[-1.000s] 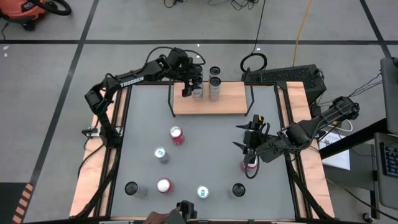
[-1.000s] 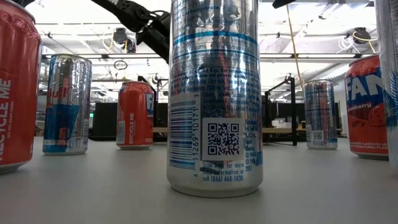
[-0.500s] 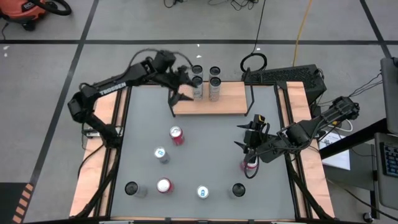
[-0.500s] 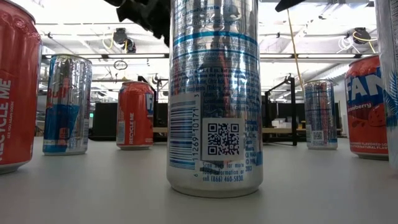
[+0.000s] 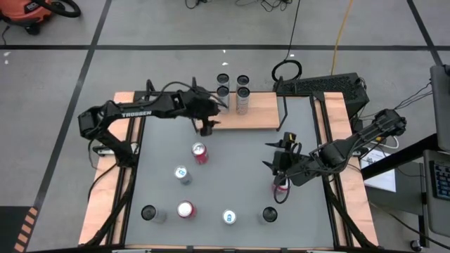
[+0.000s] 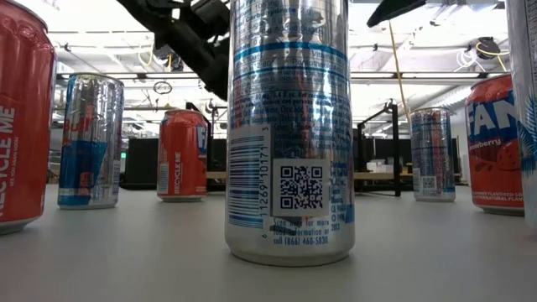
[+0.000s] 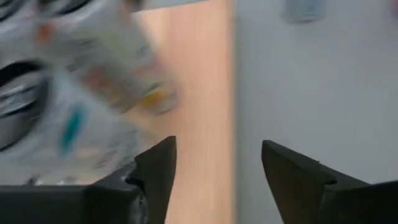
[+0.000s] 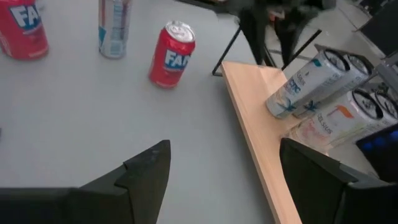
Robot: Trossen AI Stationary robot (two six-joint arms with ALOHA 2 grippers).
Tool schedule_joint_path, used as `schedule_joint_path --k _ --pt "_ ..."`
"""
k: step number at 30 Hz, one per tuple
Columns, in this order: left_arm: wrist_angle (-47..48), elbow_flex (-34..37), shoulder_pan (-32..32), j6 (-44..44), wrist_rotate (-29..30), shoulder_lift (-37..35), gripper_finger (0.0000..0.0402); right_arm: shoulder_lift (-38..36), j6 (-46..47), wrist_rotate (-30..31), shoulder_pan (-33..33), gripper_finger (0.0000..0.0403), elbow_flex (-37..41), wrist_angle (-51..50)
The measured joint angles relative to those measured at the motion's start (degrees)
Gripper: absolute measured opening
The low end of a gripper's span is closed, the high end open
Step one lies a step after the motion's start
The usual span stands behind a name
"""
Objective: Place canned beverage on shelf
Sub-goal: Put the right white blue soda can aligned with the other white blue soda can on the shelf
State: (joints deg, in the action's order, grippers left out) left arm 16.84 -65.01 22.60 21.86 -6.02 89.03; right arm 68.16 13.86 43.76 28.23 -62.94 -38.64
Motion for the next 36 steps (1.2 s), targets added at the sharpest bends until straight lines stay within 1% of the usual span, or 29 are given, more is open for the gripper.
schedule_joint_path --k 1,6,12,15,20,31,36 --pt "-0.50 0.10 0.03 -0.58 1.52 0.42 0.0218 0.00 -0.54 0.03 0.02 0.0263 0.00 0.72" --pt "-0.75 0.13 0.25 -2.79 4.74 3.03 0.0183 0.00 -4.24 0.10 -0.01 0.0263 0.00 3.49" --pt "-5.29 0.15 0.25 -3.53 5.65 6.34 0.0157 -0.01 -5.59 0.14 -0.01 0.0263 0.00 4.45" --pt "-6.01 0.15 0.25 -3.56 7.62 7.29 0.0148 -0.02 -5.56 0.07 -0.01 0.0263 0.00 4.43" --pt "-6.64 0.15 0.29 -3.57 8.53 7.35 0.0143 -0.01 -5.59 -0.05 -0.01 0.0263 0.00 4.17" --pt "-9.49 0.13 0.29 -3.58 12.51 7.35 0.0143 -0.01 -5.98 -0.12 -0.01 0.0263 0.00 4.14" --pt "-10.34 0.13 0.29 -3.58 12.52 7.33 0.0143 0.00 -5.98 -0.23 -0.01 0.0263 0.00 4.14"
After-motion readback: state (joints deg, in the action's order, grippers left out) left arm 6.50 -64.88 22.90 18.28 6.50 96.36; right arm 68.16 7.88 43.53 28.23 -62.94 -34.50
